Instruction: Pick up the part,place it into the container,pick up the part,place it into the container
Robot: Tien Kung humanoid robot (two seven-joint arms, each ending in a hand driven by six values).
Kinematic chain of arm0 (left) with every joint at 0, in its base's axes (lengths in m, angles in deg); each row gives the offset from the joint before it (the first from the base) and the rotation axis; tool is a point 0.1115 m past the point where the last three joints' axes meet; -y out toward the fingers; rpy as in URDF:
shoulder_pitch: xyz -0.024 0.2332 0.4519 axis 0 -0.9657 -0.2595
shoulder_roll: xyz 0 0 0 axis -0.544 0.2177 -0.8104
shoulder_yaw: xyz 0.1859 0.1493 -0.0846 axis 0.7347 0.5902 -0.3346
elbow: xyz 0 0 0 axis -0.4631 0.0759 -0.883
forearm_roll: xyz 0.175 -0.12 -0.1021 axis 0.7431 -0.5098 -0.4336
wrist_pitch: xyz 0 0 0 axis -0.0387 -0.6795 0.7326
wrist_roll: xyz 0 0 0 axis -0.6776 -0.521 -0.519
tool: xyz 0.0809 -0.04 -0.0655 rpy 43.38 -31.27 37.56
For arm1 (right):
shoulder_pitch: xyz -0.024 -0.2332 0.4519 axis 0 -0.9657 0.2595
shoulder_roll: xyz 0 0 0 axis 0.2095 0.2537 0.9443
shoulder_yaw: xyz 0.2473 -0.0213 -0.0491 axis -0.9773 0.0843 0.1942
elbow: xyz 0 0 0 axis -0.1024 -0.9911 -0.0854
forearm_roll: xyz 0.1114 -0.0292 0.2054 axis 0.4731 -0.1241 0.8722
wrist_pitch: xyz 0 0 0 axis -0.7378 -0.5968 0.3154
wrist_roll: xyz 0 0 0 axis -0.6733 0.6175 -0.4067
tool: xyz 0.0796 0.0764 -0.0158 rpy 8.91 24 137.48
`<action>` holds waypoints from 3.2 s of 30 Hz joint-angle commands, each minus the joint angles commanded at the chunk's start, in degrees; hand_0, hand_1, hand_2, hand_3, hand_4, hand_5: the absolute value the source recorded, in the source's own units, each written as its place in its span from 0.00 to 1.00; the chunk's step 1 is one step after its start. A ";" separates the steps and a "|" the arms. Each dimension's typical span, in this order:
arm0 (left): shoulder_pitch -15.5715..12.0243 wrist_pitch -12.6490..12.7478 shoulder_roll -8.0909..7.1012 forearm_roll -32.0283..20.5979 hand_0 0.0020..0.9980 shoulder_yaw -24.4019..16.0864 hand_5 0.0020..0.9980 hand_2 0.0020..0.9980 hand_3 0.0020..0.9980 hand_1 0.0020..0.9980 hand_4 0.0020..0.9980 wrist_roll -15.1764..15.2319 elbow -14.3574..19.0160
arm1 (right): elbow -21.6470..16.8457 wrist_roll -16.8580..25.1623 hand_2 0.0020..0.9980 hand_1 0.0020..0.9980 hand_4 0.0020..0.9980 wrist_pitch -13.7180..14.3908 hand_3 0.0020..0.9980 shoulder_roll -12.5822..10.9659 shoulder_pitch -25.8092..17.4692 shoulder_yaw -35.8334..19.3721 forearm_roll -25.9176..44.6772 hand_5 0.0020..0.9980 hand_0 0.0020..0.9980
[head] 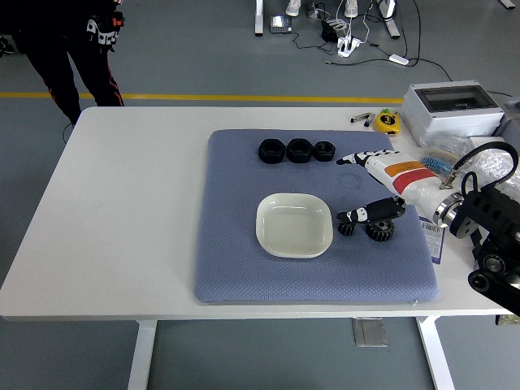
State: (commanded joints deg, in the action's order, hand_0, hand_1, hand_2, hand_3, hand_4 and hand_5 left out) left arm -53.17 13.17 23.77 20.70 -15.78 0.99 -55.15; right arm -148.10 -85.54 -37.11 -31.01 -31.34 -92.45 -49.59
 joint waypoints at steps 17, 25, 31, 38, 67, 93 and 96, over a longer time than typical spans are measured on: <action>-0.10 -0.17 -0.06 -0.20 0.64 0.25 0.64 0.66 0.61 0.63 0.62 0.03 0.10 | 10.81 1.95 0.78 0.75 0.93 -4.18 0.72 3.05 1.89 6.14 -1.13 0.30 0.72; -0.14 -0.26 0.03 0.00 0.64 0.10 0.64 0.66 0.61 0.63 0.62 0.00 0.18 | 16.09 2.88 0.74 0.70 0.89 -3.51 0.69 4.54 1.97 7.46 1.12 0.30 0.65; -0.14 -0.37 0.04 0.07 0.64 0.10 0.64 0.66 0.61 0.63 0.62 0.03 0.22 | 18.19 3.23 0.74 0.70 0.89 -4.12 0.69 4.71 1.54 7.65 1.49 0.30 0.65; -0.10 -0.55 0.02 0.20 0.64 0.14 0.64 0.67 0.61 0.63 0.62 -0.01 0.28 | 18.76 3.97 0.60 0.54 0.75 -2.92 0.56 4.61 1.24 7.92 1.72 0.27 0.49; -0.08 -0.86 -0.19 0.13 0.64 0.12 0.64 0.67 0.61 0.63 0.62 0.11 0.30 | 15.71 6.34 0.27 0.12 0.74 1.26 0.48 3.41 0.62 6.62 5.10 0.26 0.00; -0.48 -0.88 -0.71 0.64 0.64 -0.25 0.64 0.67 0.61 0.63 0.62 -0.27 0.31 | 2.12 4.44 0.10 0.00 0.87 2.20 0.46 4.15 1.92 4.64 0.80 0.16 0.00; -0.47 -0.79 -0.76 0.46 0.64 -0.21 0.64 0.67 0.61 0.63 0.62 -0.29 0.30 | 0.89 4.43 0.10 0.00 0.87 2.31 0.46 4.82 2.18 4.80 0.57 0.16 0.00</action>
State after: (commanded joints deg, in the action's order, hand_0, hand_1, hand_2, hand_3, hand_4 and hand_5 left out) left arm -53.64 12.38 23.01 21.17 -15.99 0.70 -54.85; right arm -147.21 -81.11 -34.80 -26.19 -29.16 -87.64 -49.02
